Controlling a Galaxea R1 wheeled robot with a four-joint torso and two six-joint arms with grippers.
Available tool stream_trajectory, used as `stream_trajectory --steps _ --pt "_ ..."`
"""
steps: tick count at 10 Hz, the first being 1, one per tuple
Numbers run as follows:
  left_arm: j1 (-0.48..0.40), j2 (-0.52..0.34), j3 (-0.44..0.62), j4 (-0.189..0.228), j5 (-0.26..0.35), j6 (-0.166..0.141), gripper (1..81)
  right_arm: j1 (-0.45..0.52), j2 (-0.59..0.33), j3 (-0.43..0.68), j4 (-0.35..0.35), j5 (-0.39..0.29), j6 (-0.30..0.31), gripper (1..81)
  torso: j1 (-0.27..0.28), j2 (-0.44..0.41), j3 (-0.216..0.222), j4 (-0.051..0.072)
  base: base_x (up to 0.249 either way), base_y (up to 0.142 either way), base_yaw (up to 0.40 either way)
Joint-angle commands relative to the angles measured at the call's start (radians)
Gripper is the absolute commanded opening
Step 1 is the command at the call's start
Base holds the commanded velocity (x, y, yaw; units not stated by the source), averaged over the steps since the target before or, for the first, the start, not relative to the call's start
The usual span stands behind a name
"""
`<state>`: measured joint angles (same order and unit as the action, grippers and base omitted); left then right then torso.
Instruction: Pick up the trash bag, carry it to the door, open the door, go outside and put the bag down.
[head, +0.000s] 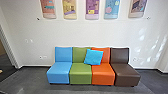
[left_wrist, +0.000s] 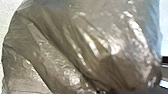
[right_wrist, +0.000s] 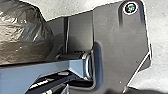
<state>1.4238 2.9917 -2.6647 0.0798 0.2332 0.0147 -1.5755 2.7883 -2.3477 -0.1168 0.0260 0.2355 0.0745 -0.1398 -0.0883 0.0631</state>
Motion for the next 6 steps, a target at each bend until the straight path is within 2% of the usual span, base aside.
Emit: stream_trajectory --steps 1,3,5,6 --pt "-0.058 -0.002 0.002 0.005 0.063 0.002 1.0 0.038 0.013 -0.031 -0.006 -0.054 -0.002 81.1 -0.063 0.098 0.000 0.000 0.000 0.000 0.000" --pt "-0.058 -0.002 0.002 0.005 0.063 0.002 1.0 0.039 0.024 -0.048 -0.006 -0.054 -0.002 81.1 -0.075 0.140 0.000 0.000 0.000 0.000 0.000" --pt "-0.058 -0.002 0.002 0.003 0.061 0.002 1.0 0.041 0.024 -0.048 -0.004 -0.054 -0.002 81.1 -0.075 0.140 0.000 0.000 0.000 0.000 0.000" --pt "-0.058 -0.002 0.002 0.003 0.061 0.001 1.0 0.042 0.024 -0.048 -0.003 -0.054 -0.002 81.1 -0.056 0.115 0.000 0.000 0.000 0.000 0.000"
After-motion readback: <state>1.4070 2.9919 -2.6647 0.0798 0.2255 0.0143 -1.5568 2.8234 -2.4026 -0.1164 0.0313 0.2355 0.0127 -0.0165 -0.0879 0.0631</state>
